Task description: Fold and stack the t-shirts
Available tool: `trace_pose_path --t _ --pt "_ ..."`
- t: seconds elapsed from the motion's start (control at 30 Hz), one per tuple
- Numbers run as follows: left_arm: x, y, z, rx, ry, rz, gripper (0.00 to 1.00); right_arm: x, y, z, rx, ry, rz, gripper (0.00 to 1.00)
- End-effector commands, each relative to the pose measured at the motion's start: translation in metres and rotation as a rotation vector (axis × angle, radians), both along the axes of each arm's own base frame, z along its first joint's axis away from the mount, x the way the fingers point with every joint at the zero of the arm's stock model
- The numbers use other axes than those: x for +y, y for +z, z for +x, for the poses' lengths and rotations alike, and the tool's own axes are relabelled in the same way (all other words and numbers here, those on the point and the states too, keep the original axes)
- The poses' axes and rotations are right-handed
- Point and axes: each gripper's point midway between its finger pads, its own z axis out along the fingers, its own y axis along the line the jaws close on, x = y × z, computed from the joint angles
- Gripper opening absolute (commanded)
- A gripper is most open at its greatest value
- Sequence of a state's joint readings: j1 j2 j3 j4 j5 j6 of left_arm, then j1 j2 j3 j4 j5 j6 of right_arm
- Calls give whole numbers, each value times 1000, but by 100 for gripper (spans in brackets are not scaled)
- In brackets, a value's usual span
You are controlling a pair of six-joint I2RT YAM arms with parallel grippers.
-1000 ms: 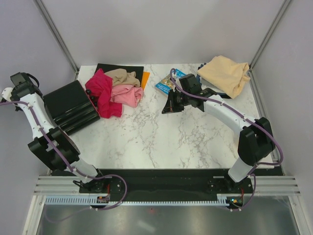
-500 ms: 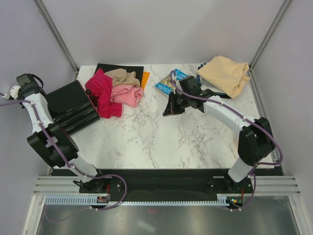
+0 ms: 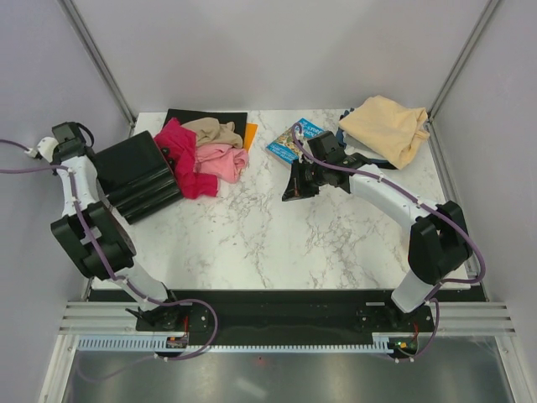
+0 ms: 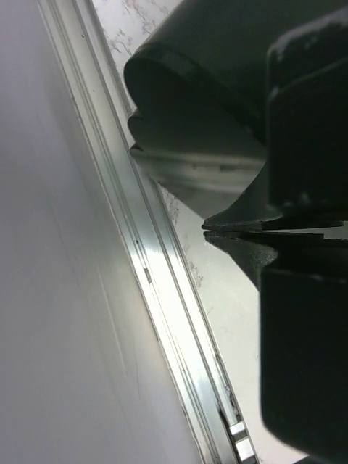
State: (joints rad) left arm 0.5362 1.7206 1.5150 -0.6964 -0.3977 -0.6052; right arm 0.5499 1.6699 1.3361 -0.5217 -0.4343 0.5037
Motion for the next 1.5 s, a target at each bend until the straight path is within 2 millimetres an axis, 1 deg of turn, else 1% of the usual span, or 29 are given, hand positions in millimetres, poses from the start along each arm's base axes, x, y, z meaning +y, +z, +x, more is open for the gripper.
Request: trace_pose_path --t 0.0,0.07,0.13,0.27,0.3,0.37,0.4,0.47,0.5,0.57,0.6,0.67,0.7,0.73,0.77,0.8,0.87,0.9,0.93,0.97,1.0,1.03,1.07,1.17,1.33,1.37,1.4,1.43,1.47 --pt "-63 -56 12 134 -180 -91 2 3 16 10 -52 -8 12 0" --pt "-75 -64 10 150 -197 -105 2 3 17 11 -57 -10 13 0" --pt "-84 -61 13 157 -219 -86 2 2 13 11 -51 -16 6 0" --pt "-79 -28 14 114 -218 -7 2 2 13 11 -53 -17 9 0" --pt "-73 -8 15 84 -203 36 2 2 14 12 -61 -18 10 0" --pt "-67 18 13 52 -180 82 2 3 15 13 -67 -19 10 0" --pt "-61 44 9 31 -146 125 5 3 17 14 -71 -19 11 0" --pt "-56 70 6 -2 -118 165 16 3 16 14 -68 -19 13 0" --pt "-53 95 6 -45 -102 199 22 4 18 14 -68 -19 19 1" --pt "-51 119 8 -90 -102 227 27 5 20 13 -72 -15 24 1" --pt "-52 138 14 -140 -116 235 33 5 20 13 -73 -15 27 2" --pt "-56 151 24 -180 -156 232 40 5 20 12 -71 -12 27 4" --pt "-62 162 35 -222 -203 213 44 5 20 12 -71 -11 29 5" --pt "-63 152 48 -204 -242 194 44 5 20 12 -71 -10 30 7" --pt "-71 158 58 -227 -272 197 46 5 19 11 -69 -9 30 11" --pt "-71 161 61 -223 -265 224 46 5 18 10 -65 -7 27 13" --pt "-82 156 82 -233 -345 206 43 5 17 9 -61 -6 29 18" --pt "-87 167 89 -258 -367 205 39 4 17 8 -59 -5 29 19" --pt "-90 165 93 -237 -373 211 38 4 19 6 -61 -4 31 20" --pt "-105 160 99 -204 -406 211 37 3 18 5 -58 -4 30 20" --pt "-108 175 99 -207 -398 255 36 2 17 4 -60 -5 27 20" --pt "-115 180 100 -193 -417 290 36 1 20 3 -68 -8 28 20" --pt "-129 185 102 -194 -438 309 36 -1 18 3 -64 -13 24 20" --pt "-142 189 104 -221 -462 297 36 0 16 0 -59 -11 27 20" --pt "-156 154 114 -170 -493 241 34 3 17 3 -58 -8 33 21" --pt "-156 144 114 -151 -489 231 24 3 18 4 -56 -9 34 20" --pt "-157 134 116 -137 -486 219 10 4 18 4 -56 -7 37 21" --pt "-156 128 117 -133 -473 208 2 4 18 4 -55 -6 37 21" --pt "-157 118 119 -119 -474 196 2 5 18 4 -55 -6 38 21"
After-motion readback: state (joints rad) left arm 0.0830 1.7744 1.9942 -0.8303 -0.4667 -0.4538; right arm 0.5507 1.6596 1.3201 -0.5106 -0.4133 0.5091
